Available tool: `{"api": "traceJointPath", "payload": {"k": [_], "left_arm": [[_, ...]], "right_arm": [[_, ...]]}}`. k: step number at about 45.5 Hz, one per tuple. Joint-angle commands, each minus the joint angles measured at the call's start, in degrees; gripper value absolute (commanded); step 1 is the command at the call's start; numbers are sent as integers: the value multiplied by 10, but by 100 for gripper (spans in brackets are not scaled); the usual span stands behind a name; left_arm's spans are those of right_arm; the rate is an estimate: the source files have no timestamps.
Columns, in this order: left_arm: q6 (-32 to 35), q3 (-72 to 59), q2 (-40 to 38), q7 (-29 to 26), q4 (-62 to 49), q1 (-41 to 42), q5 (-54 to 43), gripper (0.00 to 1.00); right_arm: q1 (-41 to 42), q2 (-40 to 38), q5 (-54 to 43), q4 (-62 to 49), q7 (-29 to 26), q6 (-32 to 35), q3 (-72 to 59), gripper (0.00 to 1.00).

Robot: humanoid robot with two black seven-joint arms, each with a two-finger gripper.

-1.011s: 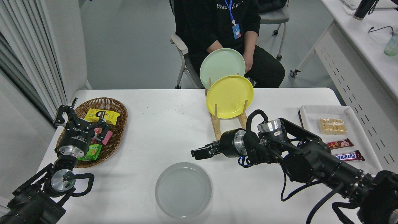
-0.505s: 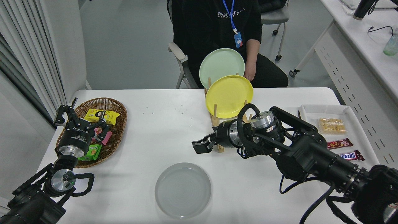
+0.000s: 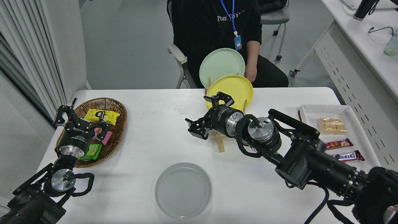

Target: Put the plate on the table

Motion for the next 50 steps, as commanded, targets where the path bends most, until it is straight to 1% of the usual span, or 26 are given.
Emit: {"api": "traceJointPath", "payload": {"k": [1,13,21,27,35,43,50], "left_arm": [[0,0,0,0,0,0,0,98],[0,0,0,0,0,-1,0,98],[0,0,0,0,0,0,0,98],[0,0,0,0,0,0,0,98],[0,0,0,0,0,-1,0,98],[0,0,0,0,0,-1,0,98],[0,0,0,0,0,-1,0,98]], "right_arm": [[-11,-18,-84,-3,1,90,11,100],[-13,-49,-88,-4,5,108,66,100],[-17,-75,-132,-29,7,110,85,100],[-36,-117,-140,-32,9,111,114,100],[-56,-139,-140,-44,10,119,170,100],[-74,-173,-140,-51,10,126,171,100],[-88,-184,-140,-67,9,131,171,100]]}}
